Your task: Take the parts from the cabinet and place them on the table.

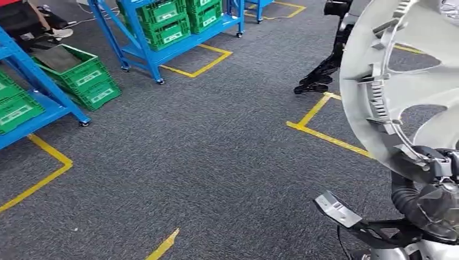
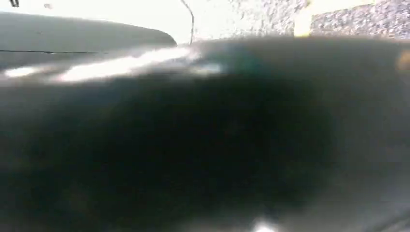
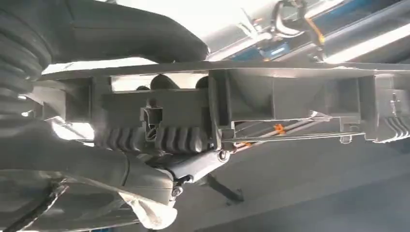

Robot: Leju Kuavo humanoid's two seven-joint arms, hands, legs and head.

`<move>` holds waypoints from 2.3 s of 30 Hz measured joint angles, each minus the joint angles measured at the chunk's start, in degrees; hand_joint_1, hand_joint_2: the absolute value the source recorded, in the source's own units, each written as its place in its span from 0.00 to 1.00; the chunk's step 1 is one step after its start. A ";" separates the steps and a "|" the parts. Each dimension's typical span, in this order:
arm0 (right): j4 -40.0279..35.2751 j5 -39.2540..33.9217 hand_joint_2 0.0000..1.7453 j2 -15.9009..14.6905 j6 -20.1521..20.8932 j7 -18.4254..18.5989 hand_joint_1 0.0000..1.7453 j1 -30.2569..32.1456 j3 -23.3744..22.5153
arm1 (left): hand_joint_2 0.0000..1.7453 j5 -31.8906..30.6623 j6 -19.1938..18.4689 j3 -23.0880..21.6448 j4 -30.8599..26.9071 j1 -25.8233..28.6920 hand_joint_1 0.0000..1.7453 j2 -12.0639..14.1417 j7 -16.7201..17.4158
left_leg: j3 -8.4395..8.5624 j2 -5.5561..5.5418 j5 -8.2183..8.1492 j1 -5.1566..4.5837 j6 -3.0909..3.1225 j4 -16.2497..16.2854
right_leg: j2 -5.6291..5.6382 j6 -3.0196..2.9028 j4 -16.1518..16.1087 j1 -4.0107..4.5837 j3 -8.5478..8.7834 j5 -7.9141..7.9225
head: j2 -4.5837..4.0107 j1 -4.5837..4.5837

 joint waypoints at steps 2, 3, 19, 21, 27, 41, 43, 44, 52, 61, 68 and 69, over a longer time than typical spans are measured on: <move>0.09 0.00 1.00 0.00 0.00 0.00 1.00 0.00 0.02 | 0.00 -0.04 -0.02 0.00 0.00 0.21 0.00 0.00 0.00 | 4.41 -1.97 5.12 0.04 0.59 -9.89 | 1.49 0.09 0.31 0.00 -0.05 0.04 | 0.00 -0.02; 0.15 0.00 1.00 0.00 0.00 0.00 1.00 -0.02 0.02 | 0.00 -0.04 -0.02 0.02 0.02 0.39 0.00 0.09 0.00 | 5.36 -5.03 4.44 0.21 0.99 -11.78 | 2.08 0.39 0.35 0.03 -0.33 0.18 | 0.00 0.09; 1.05 0.04 1.00 -0.94 0.00 -0.18 1.00 -0.60 0.15 | 0.00 -0.22 0.02 0.15 0.00 1.08 0.00 0.13 -1.12 | 5.14 4.61 4.58 -0.32 1.34 -13.89 | -7.23 2.03 0.36 0.54 -0.21 -0.49 | 0.00 0.33; 1.12 0.02 1.00 -0.94 0.00 -0.09 1.00 -0.55 0.20 | 0.00 -0.46 0.04 0.17 0.00 1.06 0.00 0.22 -1.29 | 5.23 5.51 4.77 -0.36 0.92 -13.94 | -5.95 1.44 0.64 0.64 -0.71 -0.29 | 0.00 0.31; 1.27 0.00 1.00 -0.98 0.00 -0.04 1.00 -0.57 0.22 | 0.00 -1.25 0.28 0.20 0.02 1.04 0.00 0.31 -2.73 | -0.39 0.12 -3.59 0.10 -0.31 -0.14 | -2.40 -0.16 0.29 0.30 -1.46 0.57 | 0.00 0.02; 0.26 -0.04 1.00 -0.96 0.00 -0.68 1.00 1.23 0.00 | 0.00 -4.13 0.44 -0.48 0.07 1.09 0.00 0.37 -4.17 | 5.45 -1.22 5.17 0.35 2.40 -14.95 | -1.19 2.20 7.16 0.48 -6.85 -2.30 | 0.00 0.42; 0.26 0.00 1.00 -0.96 0.00 -0.72 1.00 1.40 0.02 | 0.00 -4.22 0.35 -0.59 0.07 1.12 0.00 0.44 -4.20 | 5.37 0.57 5.10 0.29 2.49 -14.92 | -2.31 2.67 16.16 0.31 -11.01 -6.08 | 0.00 0.37; 0.26 0.00 1.00 -0.96 0.00 -0.68 1.00 1.45 -0.02 | 0.00 -4.22 0.35 -0.66 0.07 1.14 0.00 0.50 -4.20 | 5.37 1.47 5.08 0.29 2.48 -14.91 | -2.47 2.88 18.47 0.20 -11.99 -6.42 | 0.00 0.42; 0.18 -0.02 1.00 -0.96 0.00 -0.61 1.00 1.75 -0.02 | 0.00 -4.28 0.09 -1.38 0.07 0.74 0.00 0.57 -4.20 | 6.09 5.71 4.23 -0.28 0.71 -14.53 | -5.93 1.22 0.61 0.58 -1.36 0.12 | 0.00 0.11; 0.00 -0.02 1.00 -0.90 -0.02 -0.70 1.00 1.78 -0.11 | 0.00 -4.20 -0.09 -1.40 0.07 0.39 0.00 0.50 -4.50 | -0.81 -0.09 -2.27 0.08 0.04 2.08 | 0.13 -0.38 0.41 0.59 -1.39 0.72 | 0.00 -0.20; 0.00 -0.02 1.00 -0.90 0.00 -0.70 1.00 1.92 -0.11 | 0.00 -4.22 -0.46 -1.40 0.15 0.49 0.00 0.63 -4.41 | 4.57 -4.56 4.18 0.01 1.61 -13.22 | 4.82 1.29 0.79 0.13 -3.19 1.67 | 0.00 -0.24; 0.00 -0.02 1.00 -0.90 -0.02 -0.72 1.00 2.08 -0.11 | 0.00 -4.22 -0.50 -1.40 0.15 0.45 0.00 0.44 -4.42 | 4.78 -3.72 4.67 0.52 1.95 -14.03 | 4.91 1.49 0.97 0.28 -3.44 1.64 | 0.00 -0.11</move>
